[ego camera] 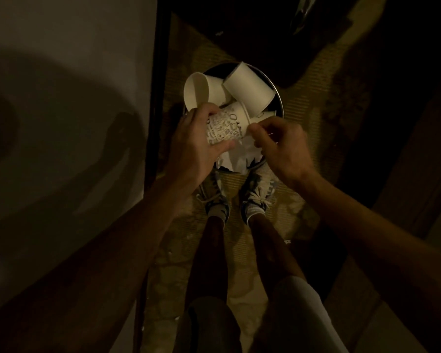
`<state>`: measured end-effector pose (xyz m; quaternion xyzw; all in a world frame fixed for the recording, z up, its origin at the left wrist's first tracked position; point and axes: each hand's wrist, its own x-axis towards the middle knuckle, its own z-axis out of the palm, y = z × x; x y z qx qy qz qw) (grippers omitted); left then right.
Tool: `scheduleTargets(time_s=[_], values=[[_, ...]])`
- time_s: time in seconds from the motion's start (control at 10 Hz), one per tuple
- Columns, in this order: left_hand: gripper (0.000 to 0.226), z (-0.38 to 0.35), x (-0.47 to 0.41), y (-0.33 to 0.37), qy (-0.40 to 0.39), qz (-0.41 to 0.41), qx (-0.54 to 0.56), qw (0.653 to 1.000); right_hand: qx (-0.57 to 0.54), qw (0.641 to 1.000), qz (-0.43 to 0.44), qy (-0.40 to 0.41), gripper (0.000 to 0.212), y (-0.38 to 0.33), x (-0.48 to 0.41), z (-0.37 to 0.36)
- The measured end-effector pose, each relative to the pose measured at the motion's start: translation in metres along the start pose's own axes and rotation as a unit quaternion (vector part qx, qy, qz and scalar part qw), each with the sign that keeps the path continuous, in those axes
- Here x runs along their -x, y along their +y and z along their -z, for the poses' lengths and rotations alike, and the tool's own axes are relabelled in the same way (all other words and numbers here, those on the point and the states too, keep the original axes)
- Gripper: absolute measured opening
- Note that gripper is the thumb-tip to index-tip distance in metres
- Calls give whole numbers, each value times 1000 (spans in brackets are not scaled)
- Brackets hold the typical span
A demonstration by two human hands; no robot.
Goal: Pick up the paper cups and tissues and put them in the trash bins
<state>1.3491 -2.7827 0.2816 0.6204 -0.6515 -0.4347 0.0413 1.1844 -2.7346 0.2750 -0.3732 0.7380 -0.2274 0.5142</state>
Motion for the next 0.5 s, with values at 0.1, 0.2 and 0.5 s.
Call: scheduleTargets(time_s=[0.1, 0.2, 0.5], values=[[61, -10, -6, -1, -10, -27, -55, 998, 32, 999, -3, 4, 17, 12, -8, 2], [60, -20, -7, -3, -15, -45, -86, 995, 52, 999, -6, -1, 19, 22, -11, 0], [70, -5, -2, -11, -13, -28, -137, 990, 88, 996, 0, -26, 16, 10, -9, 9]])
